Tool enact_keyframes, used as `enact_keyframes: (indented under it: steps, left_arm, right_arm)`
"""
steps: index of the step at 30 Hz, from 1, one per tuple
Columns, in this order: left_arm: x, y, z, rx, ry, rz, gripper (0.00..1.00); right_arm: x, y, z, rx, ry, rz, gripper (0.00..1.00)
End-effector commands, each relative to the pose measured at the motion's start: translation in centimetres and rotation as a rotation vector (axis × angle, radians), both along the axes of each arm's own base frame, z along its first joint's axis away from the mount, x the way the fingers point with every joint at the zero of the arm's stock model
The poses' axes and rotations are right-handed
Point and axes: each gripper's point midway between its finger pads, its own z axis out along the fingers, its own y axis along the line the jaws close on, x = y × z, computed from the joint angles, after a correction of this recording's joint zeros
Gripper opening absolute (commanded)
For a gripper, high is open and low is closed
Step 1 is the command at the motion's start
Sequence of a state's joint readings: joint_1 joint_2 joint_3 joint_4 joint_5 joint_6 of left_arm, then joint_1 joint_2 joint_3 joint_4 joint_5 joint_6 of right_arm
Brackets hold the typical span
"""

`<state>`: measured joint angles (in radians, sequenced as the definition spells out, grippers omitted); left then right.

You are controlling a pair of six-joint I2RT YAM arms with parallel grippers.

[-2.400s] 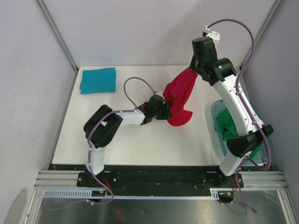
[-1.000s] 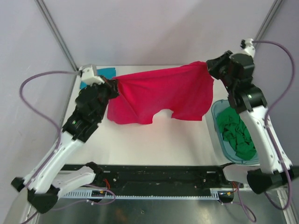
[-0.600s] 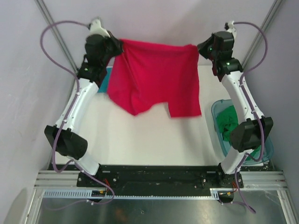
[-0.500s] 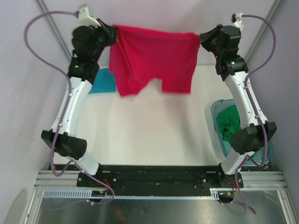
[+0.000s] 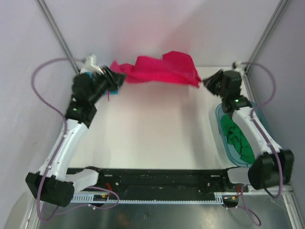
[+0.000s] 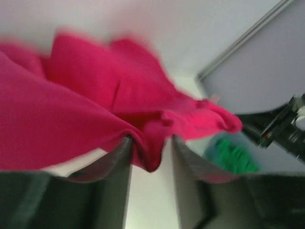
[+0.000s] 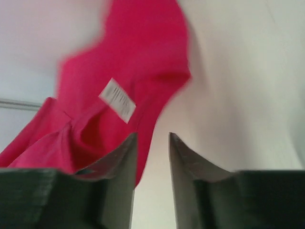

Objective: Fold and stack the t-shirts
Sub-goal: Flatten out the tshirt

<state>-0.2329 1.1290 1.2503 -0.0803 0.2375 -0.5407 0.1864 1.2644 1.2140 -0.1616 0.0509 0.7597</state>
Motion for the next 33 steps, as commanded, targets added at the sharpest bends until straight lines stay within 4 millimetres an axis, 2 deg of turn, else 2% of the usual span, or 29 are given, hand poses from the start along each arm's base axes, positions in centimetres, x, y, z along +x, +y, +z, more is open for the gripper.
enact_keyframes:
  steps: [1, 2, 4, 6, 9, 12, 18, 28, 33]
  left_arm:
    - [-1.8, -0.4, -15.8, 0.003, 0.39, -0.029, 0.55]
    - [-2.7, -0.4, -18.3, 0.007, 0.45, -0.029, 0.62]
    - [-4.1, 0.2, -21.9, 0.019, 0.538, -0.012, 0.68]
    - [-5.0, 1.2, -23.7, 0.025, 0.596, 0.047, 0.71]
    - [-5.0, 3.6, -25.0, 0.034, 0.648, 0.2, 0.7]
    - [-4.4, 6.4, -25.7, 0.033, 0.673, 0.357, 0.67]
    - [-1.9, 11.4, -26.9, 0.0, 0.733, 0.56, 0.58]
    - [1.7, 16.4, -30.2, -0.06, 0.861, 0.703, 0.52]
    - [3.5, 19.1, -32.0, -0.068, 0.911, 0.755, 0.51]
  right_arm:
    - [-2.4, -0.8, -16.1, -0.07, 0.409, 0.026, 0.48]
    - [-3.0, -0.8, -17.5, -0.075, 0.445, 0.038, 0.55]
    - [-3.6, -0.8, -19.0, -0.09, 0.485, 0.057, 0.65]
    - [-3.8, -0.2, -19.4, -0.101, 0.489, 0.086, 0.67]
    - [-3.8, 0.9, -19.7, -0.137, 0.491, 0.112, 0.68]
    - [-3.4, 3.0, -19.8, -0.173, 0.472, 0.162, 0.68]
    - [0.4, 7.0, -19.5, -0.302, 0.387, 0.234, 0.64]
    - [4.4, 19.1, -21.2, -0.66, 0.313, 0.441, 0.64]
    - [5.3, 24.5, -21.9, -0.774, 0.279, 0.525, 0.64]
